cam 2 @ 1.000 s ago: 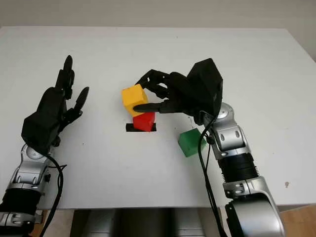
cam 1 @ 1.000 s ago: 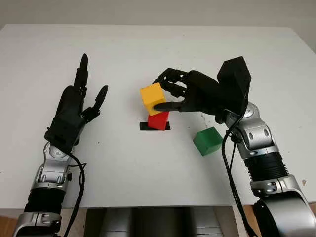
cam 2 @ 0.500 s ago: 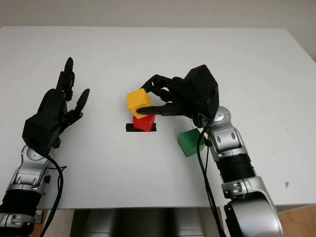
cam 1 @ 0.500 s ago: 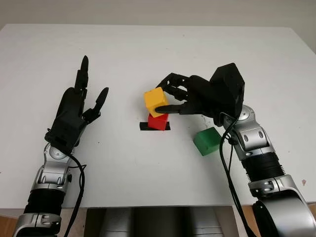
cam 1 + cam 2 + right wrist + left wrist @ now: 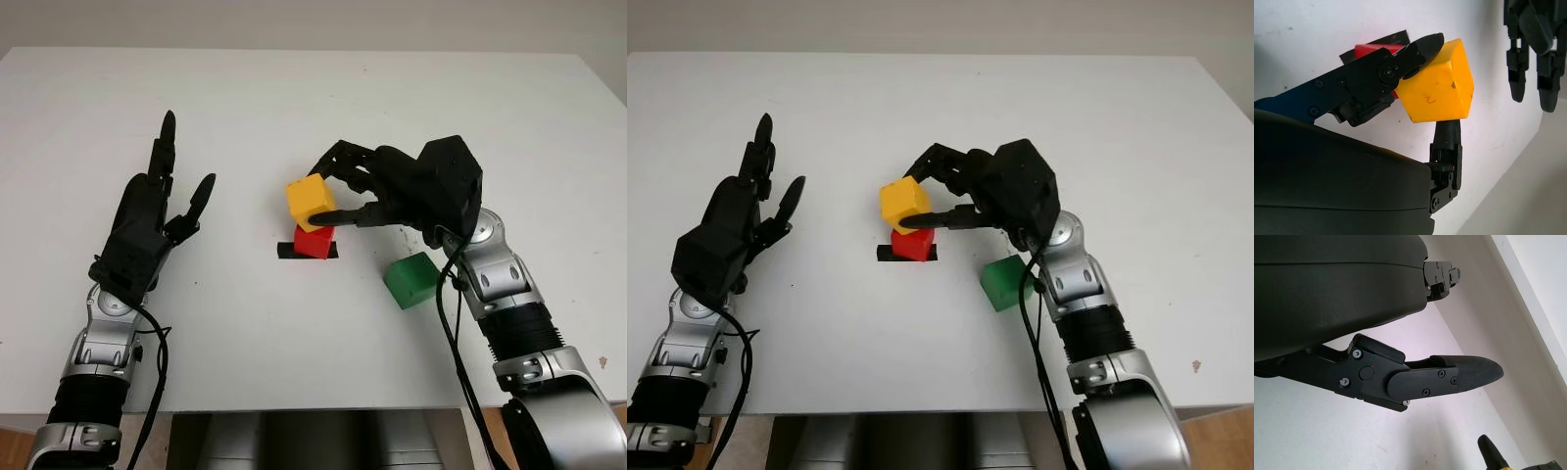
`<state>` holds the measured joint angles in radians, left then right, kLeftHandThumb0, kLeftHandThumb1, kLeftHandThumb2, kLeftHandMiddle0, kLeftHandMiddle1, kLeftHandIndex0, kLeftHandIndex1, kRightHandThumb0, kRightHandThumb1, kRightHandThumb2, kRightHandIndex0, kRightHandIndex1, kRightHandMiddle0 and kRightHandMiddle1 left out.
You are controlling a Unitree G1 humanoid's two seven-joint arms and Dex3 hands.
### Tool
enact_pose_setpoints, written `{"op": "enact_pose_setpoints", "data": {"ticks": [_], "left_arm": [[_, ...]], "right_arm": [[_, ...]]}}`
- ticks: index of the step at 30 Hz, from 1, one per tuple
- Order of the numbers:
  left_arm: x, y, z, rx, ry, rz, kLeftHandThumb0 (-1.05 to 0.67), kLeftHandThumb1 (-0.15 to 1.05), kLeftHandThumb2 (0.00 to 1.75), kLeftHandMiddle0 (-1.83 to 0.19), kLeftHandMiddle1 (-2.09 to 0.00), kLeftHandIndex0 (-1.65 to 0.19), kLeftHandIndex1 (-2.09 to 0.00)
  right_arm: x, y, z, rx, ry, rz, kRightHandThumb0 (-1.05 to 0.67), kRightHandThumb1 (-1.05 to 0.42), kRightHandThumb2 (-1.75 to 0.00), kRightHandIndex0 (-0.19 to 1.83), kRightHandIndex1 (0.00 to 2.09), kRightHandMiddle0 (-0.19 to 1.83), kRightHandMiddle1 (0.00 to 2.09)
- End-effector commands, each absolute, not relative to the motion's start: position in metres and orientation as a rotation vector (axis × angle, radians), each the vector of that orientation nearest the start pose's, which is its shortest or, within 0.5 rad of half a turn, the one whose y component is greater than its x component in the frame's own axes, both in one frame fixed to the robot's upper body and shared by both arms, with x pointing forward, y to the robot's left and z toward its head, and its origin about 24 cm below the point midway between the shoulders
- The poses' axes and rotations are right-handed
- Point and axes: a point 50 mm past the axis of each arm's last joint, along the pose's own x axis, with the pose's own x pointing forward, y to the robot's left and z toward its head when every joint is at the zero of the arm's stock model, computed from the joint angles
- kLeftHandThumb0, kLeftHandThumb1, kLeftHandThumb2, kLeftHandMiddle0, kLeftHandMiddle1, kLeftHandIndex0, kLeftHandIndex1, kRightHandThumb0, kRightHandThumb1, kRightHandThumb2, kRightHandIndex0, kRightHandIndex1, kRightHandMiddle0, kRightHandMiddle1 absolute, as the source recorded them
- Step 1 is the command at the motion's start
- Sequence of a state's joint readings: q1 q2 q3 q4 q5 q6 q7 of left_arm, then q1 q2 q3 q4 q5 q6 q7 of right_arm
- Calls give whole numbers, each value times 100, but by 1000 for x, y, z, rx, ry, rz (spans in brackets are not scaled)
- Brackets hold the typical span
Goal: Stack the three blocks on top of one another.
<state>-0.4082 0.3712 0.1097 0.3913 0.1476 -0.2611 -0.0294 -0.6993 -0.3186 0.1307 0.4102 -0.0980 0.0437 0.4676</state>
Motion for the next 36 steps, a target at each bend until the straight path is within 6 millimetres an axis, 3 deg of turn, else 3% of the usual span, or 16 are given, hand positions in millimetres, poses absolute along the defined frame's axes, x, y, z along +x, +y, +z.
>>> {"op": "enact_pose_setpoints", "data": {"ticks": [1,19,36], "left_arm": [[324,232,117,494,-291,49,-79,105,51,8,-6,12,-6],[323,233,119,497,-295,42,-77,105,49,7,-5,12,-5],[323,232,117,467,-289,34,-78,105,48,9,-5,13,-5]], "right_arm": [[363,-138,145,-558,-130,559,-47,-95,-5,17,7,29,161],[360,-141,145,-678,-187,549,-47,-94,-5,18,6,30,162],[361,-141,145,-683,-176,503,-45,-95,-6,18,6,29,157]]}}
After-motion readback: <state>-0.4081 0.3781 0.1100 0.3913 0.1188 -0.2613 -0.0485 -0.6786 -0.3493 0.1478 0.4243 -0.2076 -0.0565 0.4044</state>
